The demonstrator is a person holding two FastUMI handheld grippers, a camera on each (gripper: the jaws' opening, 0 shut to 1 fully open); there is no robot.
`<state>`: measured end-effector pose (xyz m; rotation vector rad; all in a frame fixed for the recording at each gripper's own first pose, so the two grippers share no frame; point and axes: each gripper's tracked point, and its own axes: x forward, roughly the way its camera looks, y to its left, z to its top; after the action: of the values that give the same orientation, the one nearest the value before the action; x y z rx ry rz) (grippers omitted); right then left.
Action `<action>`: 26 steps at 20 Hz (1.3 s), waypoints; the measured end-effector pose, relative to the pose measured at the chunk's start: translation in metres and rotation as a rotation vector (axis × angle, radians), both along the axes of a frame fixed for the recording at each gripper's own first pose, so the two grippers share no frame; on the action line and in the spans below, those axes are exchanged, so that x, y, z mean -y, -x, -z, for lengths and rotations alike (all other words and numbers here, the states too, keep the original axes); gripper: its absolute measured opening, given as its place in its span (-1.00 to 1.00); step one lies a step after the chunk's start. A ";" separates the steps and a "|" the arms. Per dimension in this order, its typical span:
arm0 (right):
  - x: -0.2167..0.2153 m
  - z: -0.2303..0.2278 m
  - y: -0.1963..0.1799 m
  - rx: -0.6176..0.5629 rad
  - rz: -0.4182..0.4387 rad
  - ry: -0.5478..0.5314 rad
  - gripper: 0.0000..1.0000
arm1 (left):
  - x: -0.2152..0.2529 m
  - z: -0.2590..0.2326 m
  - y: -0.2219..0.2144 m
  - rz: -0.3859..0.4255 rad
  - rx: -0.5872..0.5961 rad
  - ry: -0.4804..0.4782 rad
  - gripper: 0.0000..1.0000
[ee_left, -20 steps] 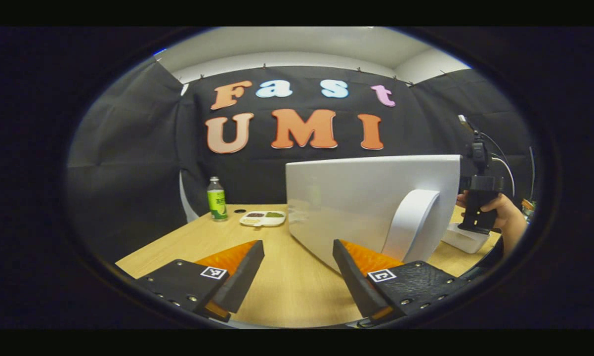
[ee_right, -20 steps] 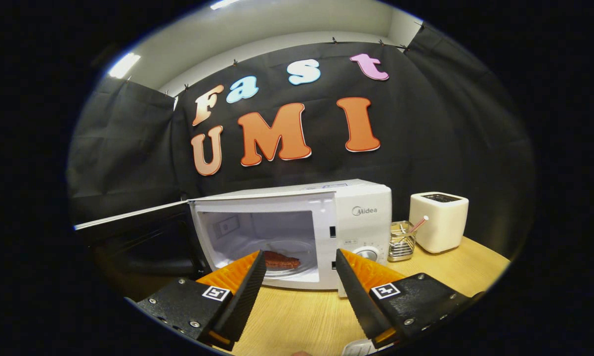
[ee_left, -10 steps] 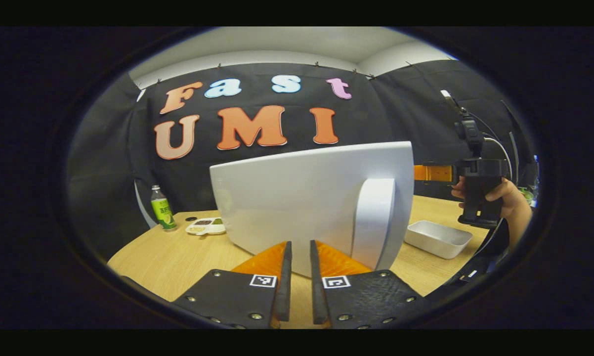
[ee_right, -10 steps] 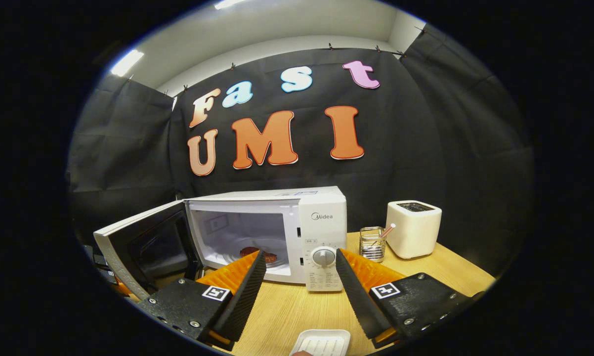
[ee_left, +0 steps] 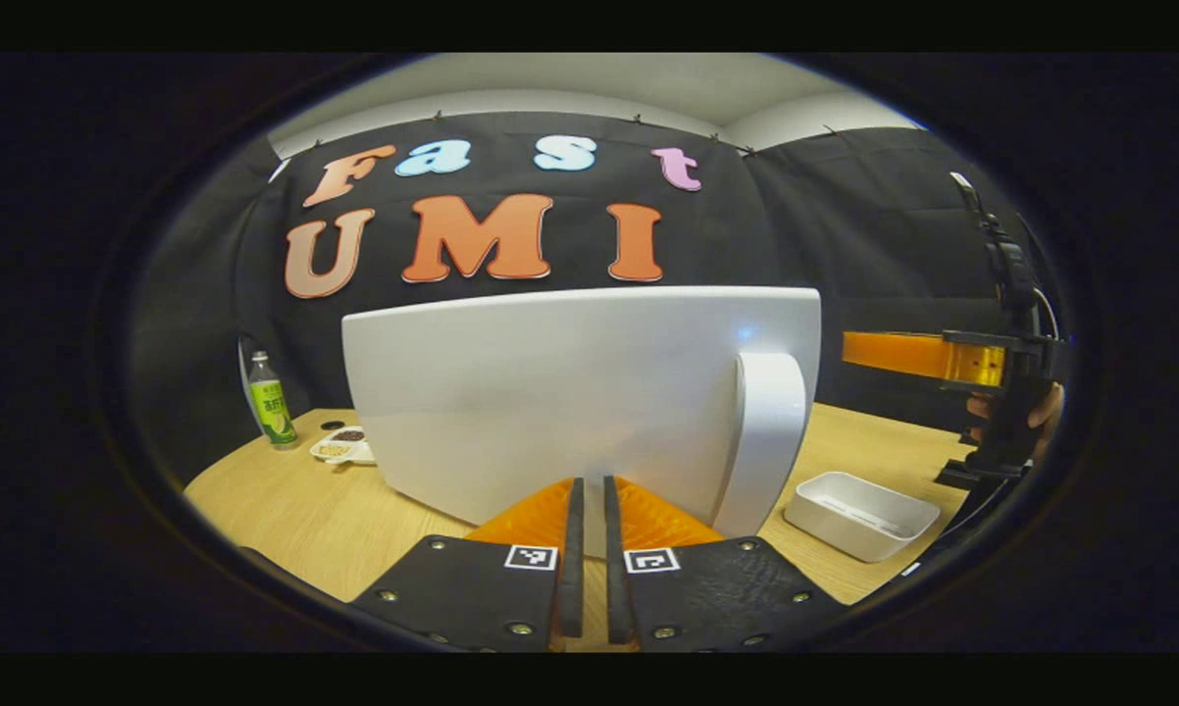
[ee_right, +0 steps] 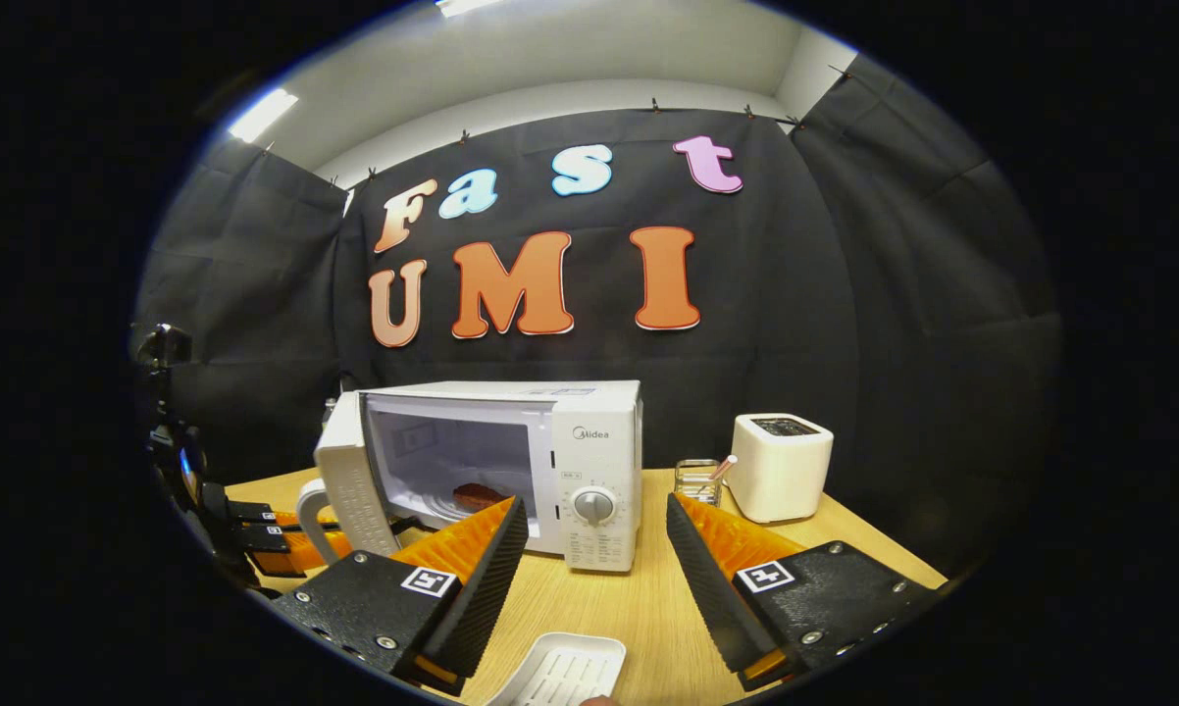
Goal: Open the microwave oven with the left hand, put the food in, and close the microwave oven.
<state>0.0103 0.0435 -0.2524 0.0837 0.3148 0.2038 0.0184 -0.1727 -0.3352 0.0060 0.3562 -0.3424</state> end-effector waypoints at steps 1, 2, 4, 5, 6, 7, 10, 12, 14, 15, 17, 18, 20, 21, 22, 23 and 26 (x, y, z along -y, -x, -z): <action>0.002 0.000 0.001 -0.002 0.002 0.000 0.77 | 0.006 0.003 -0.007 -0.002 -0.003 0.002 -0.80; 0.004 0.001 0.001 -0.008 0.002 -0.005 0.79 | 0.011 0.005 -0.014 -0.005 -0.004 0.006 -0.80; 0.004 0.005 0.007 -0.034 -0.007 -0.031 0.84 | 0.020 0.008 -0.028 -0.016 -0.009 0.012 -0.80; 0.005 0.004 0.009 -0.045 -0.012 -0.043 0.86 | 0.023 0.008 -0.037 -0.021 -0.003 0.013 -0.81; 0.006 0.005 0.010 -0.051 -0.014 -0.052 0.86 | 0.026 0.009 -0.044 -0.027 0.000 0.012 -0.80; 0.009 0.004 0.009 -0.051 -0.009 -0.056 0.86 | 0.029 0.010 -0.053 -0.032 0.003 0.013 -0.81; 0.023 0.003 0.003 -0.038 0.017 -0.040 0.86 | 0.036 0.015 -0.075 -0.038 0.012 0.001 -0.81; 0.030 0.003 0.002 -0.028 0.026 -0.022 0.86 | 0.038 0.024 -0.090 -0.040 0.015 -0.019 -0.79; 0.036 0.004 0.000 -0.021 0.035 -0.004 0.86 | 0.043 0.029 -0.102 -0.048 0.020 -0.020 -0.79; 0.038 0.006 -0.002 -0.020 0.039 0.002 0.86 | 0.045 0.032 -0.109 -0.052 0.018 -0.016 -0.79; 0.040 0.009 -0.007 -0.025 0.044 0.008 0.86 | 0.050 0.036 -0.119 -0.067 0.013 -0.008 -0.80; 0.042 0.012 -0.010 -0.032 0.047 0.012 0.86 | 0.050 0.039 -0.124 -0.080 0.011 -0.009 -0.79; 0.045 0.016 -0.013 -0.041 0.052 0.019 0.96 | 0.055 0.037 -0.128 -0.088 0.028 0.005 -0.82; 0.046 0.018 -0.015 -0.042 0.055 0.021 0.87 | 0.056 0.038 -0.129 -0.092 0.028 0.002 -0.91; 0.048 0.020 -0.016 -0.045 0.060 0.022 0.86 | 0.057 0.038 -0.129 -0.095 0.040 -0.011 -0.72; 0.048 0.021 -0.017 -0.047 0.063 0.018 0.87 | 0.056 0.038 -0.130 -0.102 0.047 -0.024 -0.81; 0.047 0.024 -0.018 -0.057 0.071 0.007 0.86 | 0.053 0.039 -0.134 -0.123 0.043 -0.031 -0.82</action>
<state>0.0286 -0.0031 -0.2762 0.0933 0.3689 0.1303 0.1528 -0.2257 -0.3738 0.0214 0.3172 -0.2145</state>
